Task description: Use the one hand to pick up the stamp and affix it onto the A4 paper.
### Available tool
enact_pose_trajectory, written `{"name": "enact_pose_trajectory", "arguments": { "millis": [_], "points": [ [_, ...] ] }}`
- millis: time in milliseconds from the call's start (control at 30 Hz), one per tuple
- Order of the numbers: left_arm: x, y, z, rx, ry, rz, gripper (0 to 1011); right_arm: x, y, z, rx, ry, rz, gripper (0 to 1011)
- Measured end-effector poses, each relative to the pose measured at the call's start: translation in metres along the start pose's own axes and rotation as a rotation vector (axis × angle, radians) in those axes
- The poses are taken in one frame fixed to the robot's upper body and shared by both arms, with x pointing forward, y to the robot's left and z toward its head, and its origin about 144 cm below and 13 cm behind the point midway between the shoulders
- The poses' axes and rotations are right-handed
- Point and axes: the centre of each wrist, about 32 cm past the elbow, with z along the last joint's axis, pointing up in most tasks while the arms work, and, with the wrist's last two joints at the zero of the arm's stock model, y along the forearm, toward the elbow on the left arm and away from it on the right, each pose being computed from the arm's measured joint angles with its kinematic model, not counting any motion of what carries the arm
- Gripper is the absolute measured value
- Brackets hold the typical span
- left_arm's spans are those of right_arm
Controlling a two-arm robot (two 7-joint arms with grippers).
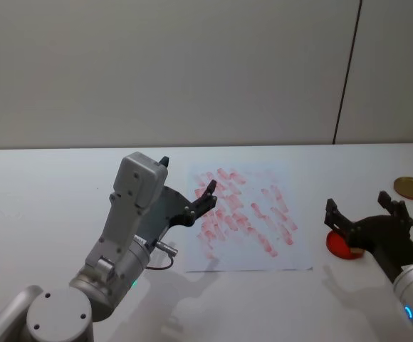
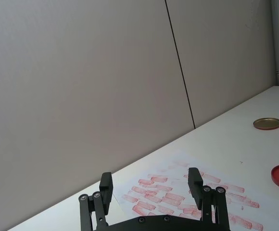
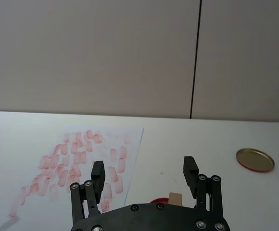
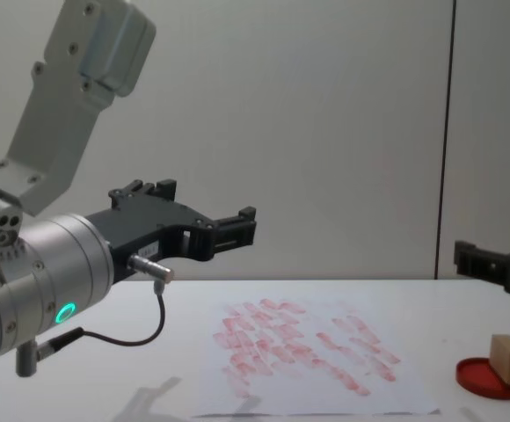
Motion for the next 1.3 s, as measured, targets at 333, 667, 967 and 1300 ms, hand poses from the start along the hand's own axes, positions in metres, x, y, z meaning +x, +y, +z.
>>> {"name": "enact_pose_trajectory", "arguments": {
  "millis": [333,667,967,1300],
  "points": [
    [0.0,0.0,0.0,0.0,0.0,0.0,993,-0.011,0.012,-0.002,-0.085,0.05,-0.087,1001],
    [0.0,0.0,0.0,0.0,0.0,0.0,993,-0.012,0.025,-0.003,-0.158,0.083,-0.141,1001],
    [0.0,0.0,0.0,0.0,0.0,0.0,993,-0.01,0.035,-0.003,-0.22,0.1,-0.162,1001],
    [0.0,0.0,0.0,0.0,0.0,0.0,993,-0.007,0.045,-0.005,-0.278,0.114,-0.173,812]
  ]
}}
